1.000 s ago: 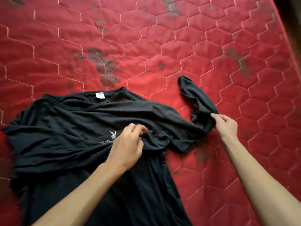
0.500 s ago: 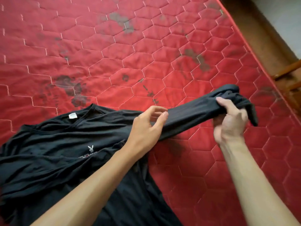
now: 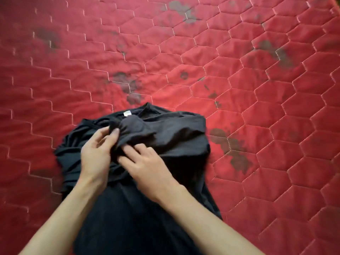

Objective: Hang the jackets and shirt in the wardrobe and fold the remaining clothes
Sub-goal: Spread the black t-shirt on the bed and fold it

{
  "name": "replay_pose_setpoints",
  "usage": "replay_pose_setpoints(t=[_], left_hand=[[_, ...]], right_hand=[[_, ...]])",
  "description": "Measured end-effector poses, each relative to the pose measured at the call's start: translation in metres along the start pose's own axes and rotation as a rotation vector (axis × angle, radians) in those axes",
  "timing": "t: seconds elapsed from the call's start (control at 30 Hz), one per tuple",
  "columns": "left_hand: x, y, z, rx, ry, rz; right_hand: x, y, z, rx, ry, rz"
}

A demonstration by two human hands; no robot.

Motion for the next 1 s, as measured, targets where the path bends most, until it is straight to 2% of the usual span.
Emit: replay_pose_setpoints(t=[0.07, 0.17, 0.23, 0.33, 0.43, 0.53, 0.63, 0.73, 0.8, 0.87, 0.93, 1.0], left_hand=[[-0.053, -0.002, 0.038, -0.208, 0.094, -0.088], [-0.118, 0.004, 0.089, -0.377, -0.052, -0.228], [-0.148, 0.009, 0.110, -0.391, -0.149, -0.380], [-0.171, 0.025, 0.126, -0.329, -0.309, -0.472], [-0.170, 0.064, 0.131, -0.230, -0.678, -0.353], [-0.165, 0.113, 0.145, -0.175, -0.918, -0.231], [-0.168, 0.161, 0.162, -0.249, -0.997, -0.222], [-0.182, 0.210, 0.177, -0.297, -1.002, -0.271], [-0.191, 0.245, 0.184, -0.345, -0.972, -0.247], [-0.201, 0.283, 0.193, -0.437, -0.934, -0.220], [-0.210, 0.319, 0.204, -0.507, -0.955, -0.154], [-0.216, 0.347, 0.214, -0.533, -1.014, -0.070]], right_hand=[[0.036, 0.009, 0.020, -0.038, 0.033, 0.226], [0.073, 0.036, 0.027, 0.011, -0.011, 0.492], [0.084, 0.058, 0.016, 0.042, -0.056, 0.489], [0.079, 0.098, -0.023, 0.155, -0.117, 0.309], [0.057, 0.163, -0.074, 0.368, -0.064, 0.157], [0.028, 0.231, -0.113, 0.610, 0.070, 0.091], [0.008, 0.279, -0.122, 0.812, 0.022, 0.144], [-0.001, 0.310, -0.105, 0.989, -0.201, 0.334], [0.002, 0.335, -0.090, 1.027, -0.189, 0.475], [0.008, 0.362, -0.078, 0.984, -0.063, 0.533], [0.014, 0.385, -0.067, 0.961, -0.021, 0.536], [0.017, 0.403, -0.056, 0.983, -0.089, 0.479]])
Point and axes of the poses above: each hand's wrist, its own y-axis away from the middle knuckle, its own x-axis out of the palm, z = x × y, the point moved 3 cm from there along -y, towards the middle knuckle, and after that the axes turned 7 degrees about x, right-handed, at the moved point
